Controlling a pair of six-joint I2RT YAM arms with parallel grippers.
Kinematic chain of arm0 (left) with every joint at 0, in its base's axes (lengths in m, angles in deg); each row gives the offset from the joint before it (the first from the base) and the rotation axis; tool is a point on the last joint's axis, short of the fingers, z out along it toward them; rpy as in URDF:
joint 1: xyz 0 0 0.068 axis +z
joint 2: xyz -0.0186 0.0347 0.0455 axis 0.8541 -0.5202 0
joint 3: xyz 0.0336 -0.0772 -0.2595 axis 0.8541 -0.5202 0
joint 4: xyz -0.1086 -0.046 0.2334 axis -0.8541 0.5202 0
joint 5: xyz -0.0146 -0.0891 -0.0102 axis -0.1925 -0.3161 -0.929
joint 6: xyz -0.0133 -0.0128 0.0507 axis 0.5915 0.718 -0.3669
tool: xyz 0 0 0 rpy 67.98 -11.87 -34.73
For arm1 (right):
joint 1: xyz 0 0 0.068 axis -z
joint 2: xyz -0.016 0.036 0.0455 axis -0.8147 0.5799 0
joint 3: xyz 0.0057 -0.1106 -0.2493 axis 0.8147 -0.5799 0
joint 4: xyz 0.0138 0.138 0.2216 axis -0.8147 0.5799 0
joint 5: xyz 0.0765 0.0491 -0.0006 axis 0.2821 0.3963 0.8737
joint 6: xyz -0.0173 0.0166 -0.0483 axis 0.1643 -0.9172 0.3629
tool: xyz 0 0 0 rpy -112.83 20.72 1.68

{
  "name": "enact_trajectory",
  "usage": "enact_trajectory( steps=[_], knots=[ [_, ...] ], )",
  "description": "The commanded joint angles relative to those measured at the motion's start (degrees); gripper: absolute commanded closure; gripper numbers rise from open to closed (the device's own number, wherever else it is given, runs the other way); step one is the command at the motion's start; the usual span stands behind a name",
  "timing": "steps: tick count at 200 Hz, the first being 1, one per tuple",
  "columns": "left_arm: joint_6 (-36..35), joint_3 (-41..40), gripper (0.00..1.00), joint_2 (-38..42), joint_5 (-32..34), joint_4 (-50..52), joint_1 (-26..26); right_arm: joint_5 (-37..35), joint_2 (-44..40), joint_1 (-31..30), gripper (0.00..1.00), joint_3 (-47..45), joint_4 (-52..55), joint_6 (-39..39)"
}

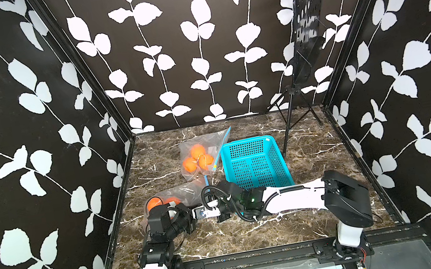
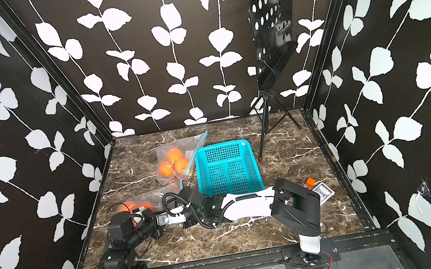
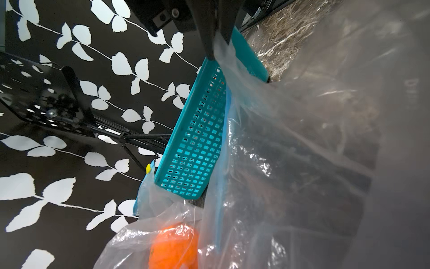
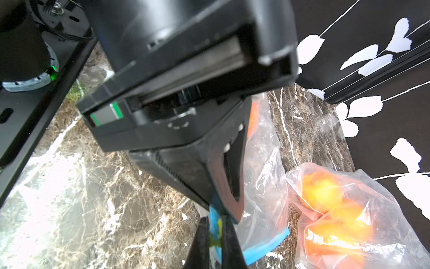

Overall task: Open the zip-top bag and take out the orange
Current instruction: Unzip the zipper on the zipper food storage bag.

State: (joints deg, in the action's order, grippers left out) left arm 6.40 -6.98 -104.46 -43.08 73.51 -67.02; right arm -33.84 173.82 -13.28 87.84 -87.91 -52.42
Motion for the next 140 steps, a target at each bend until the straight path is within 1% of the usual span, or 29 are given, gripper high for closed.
enact_trajectory(
  steps=[1, 36, 63, 103, 117, 140],
  knots=[
    [-2.6, 1.6, 1.0, -0.6, -2.3, -1.4, -0.7, -1.2, -1.1, 0.0, 1.0, -0.2, -2.6, 1.0],
    [-4.1, 2.2, 1.0, -0.7, -6.6, -4.8, -0.7, -3.9, -0.4, 1.5, 1.0, -0.3, -3.3, 2.9],
    [-4.8, 3.0, 1.0, -0.3, -9.0, -6.5, -0.7, -2.3, 0.3, 4.0, 1.0, -0.8, -4.1, 2.4],
    [-1.2, 2.5, 1.0, -0.5, -11.5, -14.3, -0.6, -2.3, 0.6, 4.3, 1.0, -1.2, -4.5, 2.6],
    [-1.3, 3.9, 1.0, -0.2, -12.3, -13.6, -0.7, -2.5, 0.7, 4.7, 1.0, -1.0, -4.2, 2.7],
    [-2.7, 6.8, 1.0, 2.4, -12.0, -9.3, -0.7, -2.1, 0.8, 5.9, 1.0, -0.7, -4.3, 2.5]
  ],
)
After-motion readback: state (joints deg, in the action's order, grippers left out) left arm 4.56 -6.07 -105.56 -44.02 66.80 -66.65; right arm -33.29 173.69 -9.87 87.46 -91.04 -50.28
